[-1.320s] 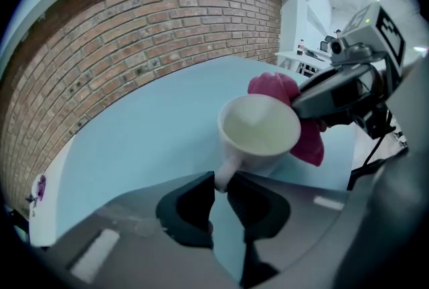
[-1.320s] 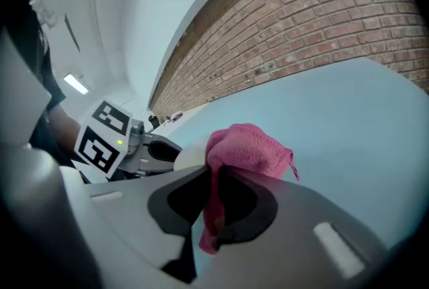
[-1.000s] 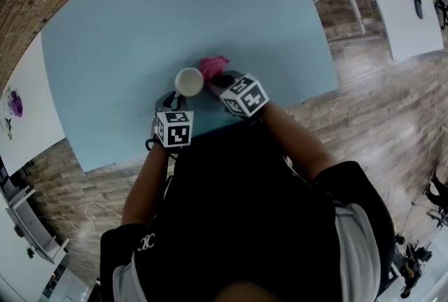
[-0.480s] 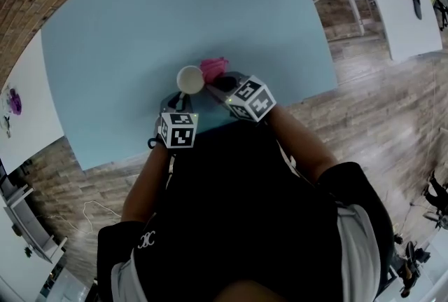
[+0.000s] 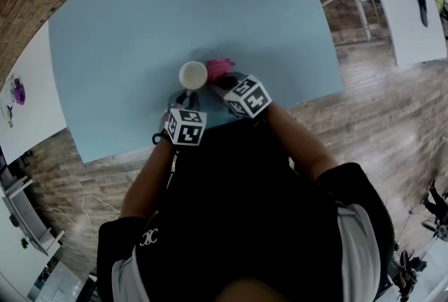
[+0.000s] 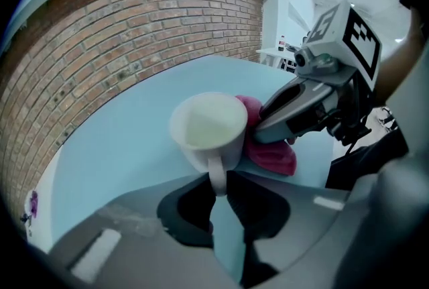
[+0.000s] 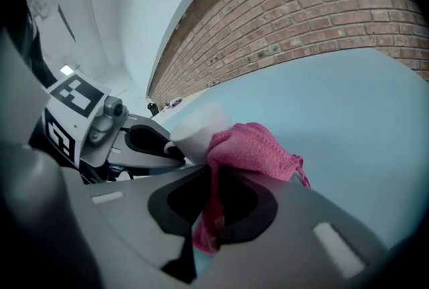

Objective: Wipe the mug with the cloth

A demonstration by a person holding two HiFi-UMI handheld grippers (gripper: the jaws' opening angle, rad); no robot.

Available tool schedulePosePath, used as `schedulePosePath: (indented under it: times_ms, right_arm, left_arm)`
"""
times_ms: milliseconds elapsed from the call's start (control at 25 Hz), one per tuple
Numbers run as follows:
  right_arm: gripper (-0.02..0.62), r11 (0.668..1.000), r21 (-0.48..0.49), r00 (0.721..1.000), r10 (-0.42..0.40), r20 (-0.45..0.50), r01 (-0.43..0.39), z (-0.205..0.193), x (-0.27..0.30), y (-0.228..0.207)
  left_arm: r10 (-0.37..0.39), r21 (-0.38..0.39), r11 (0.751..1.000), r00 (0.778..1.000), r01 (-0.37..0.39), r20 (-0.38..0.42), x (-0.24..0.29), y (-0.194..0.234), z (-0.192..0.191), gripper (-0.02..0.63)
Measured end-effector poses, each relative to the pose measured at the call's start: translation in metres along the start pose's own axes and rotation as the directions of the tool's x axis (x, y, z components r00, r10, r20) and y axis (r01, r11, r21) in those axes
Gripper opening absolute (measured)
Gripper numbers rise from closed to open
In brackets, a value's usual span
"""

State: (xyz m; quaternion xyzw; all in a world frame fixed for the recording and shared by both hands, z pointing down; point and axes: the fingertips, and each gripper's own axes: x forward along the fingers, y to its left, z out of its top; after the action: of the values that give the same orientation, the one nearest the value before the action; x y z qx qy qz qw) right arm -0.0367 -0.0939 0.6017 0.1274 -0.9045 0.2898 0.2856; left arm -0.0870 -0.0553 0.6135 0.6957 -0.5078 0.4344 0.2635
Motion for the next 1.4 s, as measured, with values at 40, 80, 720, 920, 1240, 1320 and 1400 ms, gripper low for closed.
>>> schedulePosePath:
  times_ms: [40,80,720,920,1240,1320,1400]
  right_arm:
    - [0.037,1.0,-0.001,1.0,-0.005,-0.012,0.005,-0.002,0.003,-0.001]
    - [0.037,1.0,-0.006,1.0,-0.008,-0.019,0.008,-0.002,0.006,-0.001]
    - [0.037,0.992,-0.099,0.996,0.084,0.026,-0.081,0.022,-0.014,0.036]
    - [0.037,0.994,-0.081,0.997,0.079,-0.009,-0.079,0.012,-0.002,0.028]
    - [0.037,0.998,-0.041,0.995,0.036,-0.091,-0.039,-0.01,0.021,0.015]
    - [0.037,0.998,-0.041,0.995,0.036,-0.091,-0.04,-0.01,0.021,0.015]
    - [0.037,0.999,-0.037,0.995,0.035,-0.093,-0.038,-0.01,0.021,0.012]
  left_arm:
    - [-0.003,-0.001,1.0,1.0,0.003,0.0,0.0,0.0,0.0,0.06]
    - [-0.004,-0.004,1.0,1.0,0.004,0.001,0.001,0.0,0.0,0.06]
    - [-0.098,-0.022,0.995,0.994,0.099,0.042,0.005,-0.013,0.011,0.057]
    - [-0.114,-0.038,0.993,0.992,0.116,0.047,0.007,-0.017,0.014,0.057]
    - [-0.131,-0.025,0.991,0.99,0.132,0.049,0.006,-0.018,0.016,0.058]
    - [-0.141,-0.016,0.99,0.989,0.142,0.043,0.004,-0.016,0.017,0.058]
    - [-0.154,-0.01,0.988,0.987,0.155,0.043,0.004,-0.016,0.013,0.061]
